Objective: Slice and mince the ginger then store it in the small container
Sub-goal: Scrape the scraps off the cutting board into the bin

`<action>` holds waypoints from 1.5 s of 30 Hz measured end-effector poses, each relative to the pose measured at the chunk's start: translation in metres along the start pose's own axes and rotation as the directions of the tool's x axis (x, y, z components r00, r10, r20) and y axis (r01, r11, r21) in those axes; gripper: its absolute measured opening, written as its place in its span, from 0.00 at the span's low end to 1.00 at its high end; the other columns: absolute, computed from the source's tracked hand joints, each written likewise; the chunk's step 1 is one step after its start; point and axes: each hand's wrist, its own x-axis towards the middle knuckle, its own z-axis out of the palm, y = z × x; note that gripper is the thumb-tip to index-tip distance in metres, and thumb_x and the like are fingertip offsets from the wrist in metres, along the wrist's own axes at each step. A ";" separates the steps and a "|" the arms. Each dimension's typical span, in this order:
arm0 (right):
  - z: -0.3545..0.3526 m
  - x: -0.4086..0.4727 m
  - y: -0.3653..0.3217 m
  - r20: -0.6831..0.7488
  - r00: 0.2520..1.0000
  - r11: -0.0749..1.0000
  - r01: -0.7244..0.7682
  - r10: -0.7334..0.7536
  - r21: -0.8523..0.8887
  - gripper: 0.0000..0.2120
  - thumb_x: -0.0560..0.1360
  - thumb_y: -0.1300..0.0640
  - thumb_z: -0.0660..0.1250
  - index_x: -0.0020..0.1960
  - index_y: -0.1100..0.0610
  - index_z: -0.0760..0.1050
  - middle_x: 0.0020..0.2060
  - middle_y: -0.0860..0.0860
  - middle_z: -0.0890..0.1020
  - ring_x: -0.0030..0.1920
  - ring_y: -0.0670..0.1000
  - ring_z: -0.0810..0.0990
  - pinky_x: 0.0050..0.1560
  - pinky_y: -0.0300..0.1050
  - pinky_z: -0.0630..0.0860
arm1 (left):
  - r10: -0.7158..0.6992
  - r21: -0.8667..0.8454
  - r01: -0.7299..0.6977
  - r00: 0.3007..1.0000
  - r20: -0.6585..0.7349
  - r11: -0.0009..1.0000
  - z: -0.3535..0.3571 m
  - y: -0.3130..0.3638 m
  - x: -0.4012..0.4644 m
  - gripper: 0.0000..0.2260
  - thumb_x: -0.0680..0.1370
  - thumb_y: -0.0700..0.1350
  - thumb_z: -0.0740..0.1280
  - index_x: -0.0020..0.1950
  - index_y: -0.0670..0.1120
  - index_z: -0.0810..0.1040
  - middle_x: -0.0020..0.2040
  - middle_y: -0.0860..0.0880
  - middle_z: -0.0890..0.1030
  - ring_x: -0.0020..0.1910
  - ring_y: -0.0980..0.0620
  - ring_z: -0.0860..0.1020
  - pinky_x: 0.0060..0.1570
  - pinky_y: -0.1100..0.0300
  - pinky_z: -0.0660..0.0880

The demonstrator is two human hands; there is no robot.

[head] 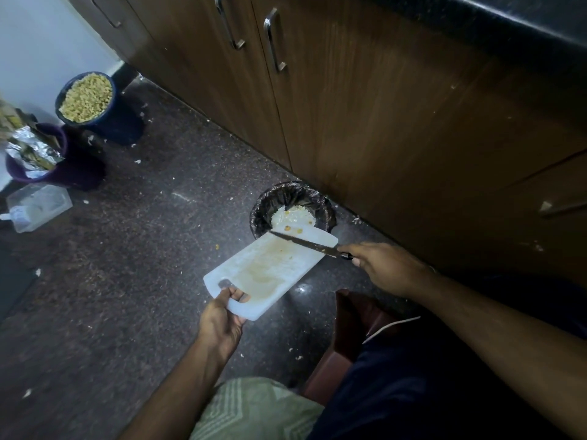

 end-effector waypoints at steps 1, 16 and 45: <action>-0.001 -0.003 -0.002 0.026 1.000 1.000 0.013 -0.013 -0.005 0.21 0.83 0.58 0.60 0.72 0.41 0.69 0.60 0.51 0.81 0.56 0.53 0.79 0.50 0.48 0.75 | -0.003 0.008 0.003 1.000 0.002 1.000 0.000 0.000 -0.002 0.10 0.87 0.40 0.57 0.53 0.40 0.76 0.44 0.46 0.82 0.41 0.52 0.82 0.48 0.52 0.81; -0.020 0.017 -0.010 -0.006 0.996 0.920 -0.087 0.091 -0.383 0.33 0.81 0.65 0.52 0.77 0.36 0.58 0.61 0.51 0.75 0.60 0.55 0.78 0.52 0.50 0.73 | 0.027 0.030 -0.029 0.997 0.071 0.999 -0.002 0.009 -0.017 0.10 0.87 0.41 0.56 0.55 0.40 0.76 0.34 0.49 0.82 0.31 0.55 0.81 0.48 0.51 0.83; -0.019 0.010 -0.027 -0.002 0.999 0.878 -0.046 0.051 -0.477 0.31 0.80 0.63 0.53 0.80 0.44 0.53 0.65 0.55 0.76 0.57 0.60 0.81 0.54 0.53 0.76 | 0.084 -0.005 -0.084 0.996 0.034 0.996 -0.012 0.013 -0.015 0.09 0.86 0.42 0.59 0.57 0.40 0.77 0.51 0.44 0.81 0.46 0.51 0.83 0.57 0.44 0.79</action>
